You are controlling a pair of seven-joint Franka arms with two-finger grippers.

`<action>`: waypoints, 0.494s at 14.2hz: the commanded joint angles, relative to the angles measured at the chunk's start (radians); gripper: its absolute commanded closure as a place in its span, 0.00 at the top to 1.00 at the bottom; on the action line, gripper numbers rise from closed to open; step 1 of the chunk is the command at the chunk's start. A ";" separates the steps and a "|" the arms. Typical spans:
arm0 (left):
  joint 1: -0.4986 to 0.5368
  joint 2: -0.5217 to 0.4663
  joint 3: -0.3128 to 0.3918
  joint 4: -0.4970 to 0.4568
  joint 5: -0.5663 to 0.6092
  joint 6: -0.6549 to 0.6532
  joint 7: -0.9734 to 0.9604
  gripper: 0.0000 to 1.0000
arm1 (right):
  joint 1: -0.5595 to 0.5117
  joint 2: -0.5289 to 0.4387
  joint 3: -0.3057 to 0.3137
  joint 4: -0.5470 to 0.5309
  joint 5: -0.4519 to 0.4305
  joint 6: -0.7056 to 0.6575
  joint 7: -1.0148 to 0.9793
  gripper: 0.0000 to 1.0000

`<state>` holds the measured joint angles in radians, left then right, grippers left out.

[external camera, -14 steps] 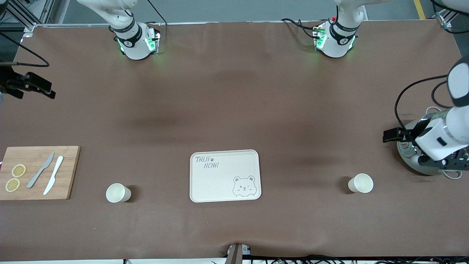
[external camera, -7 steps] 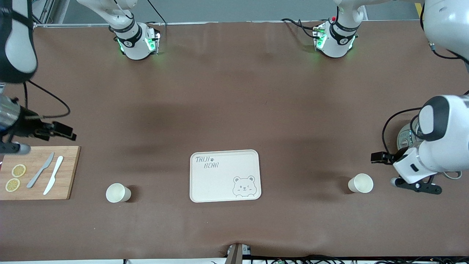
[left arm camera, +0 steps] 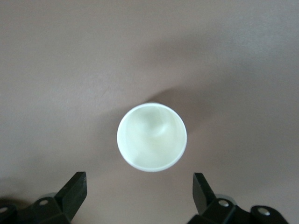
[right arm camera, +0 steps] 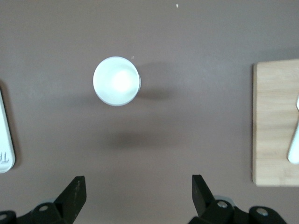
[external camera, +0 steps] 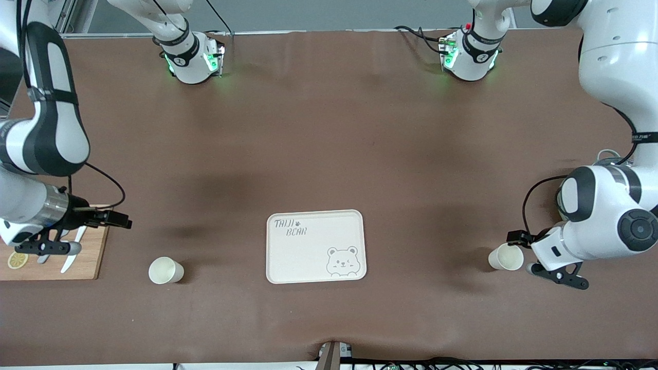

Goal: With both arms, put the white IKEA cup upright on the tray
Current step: 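Reach the right gripper to one white cup while the left gripper reaches the other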

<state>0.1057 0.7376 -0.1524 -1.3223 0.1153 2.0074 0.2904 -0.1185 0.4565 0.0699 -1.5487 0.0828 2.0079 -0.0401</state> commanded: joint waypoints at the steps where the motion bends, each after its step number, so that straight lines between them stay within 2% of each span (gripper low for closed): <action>1: 0.006 0.035 -0.003 0.011 0.024 0.051 0.033 1.00 | 0.028 0.071 -0.002 0.045 0.011 0.066 0.011 1.00; 7: 0.046 0.106 -0.003 0.009 0.026 0.134 0.088 1.00 | 0.033 0.220 -0.004 0.139 0.008 0.184 0.008 1.00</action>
<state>0.1358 0.8225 -0.1490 -1.3225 0.1162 2.1113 0.3580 -0.0886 0.6180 0.0681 -1.4714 0.0828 2.1628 -0.0392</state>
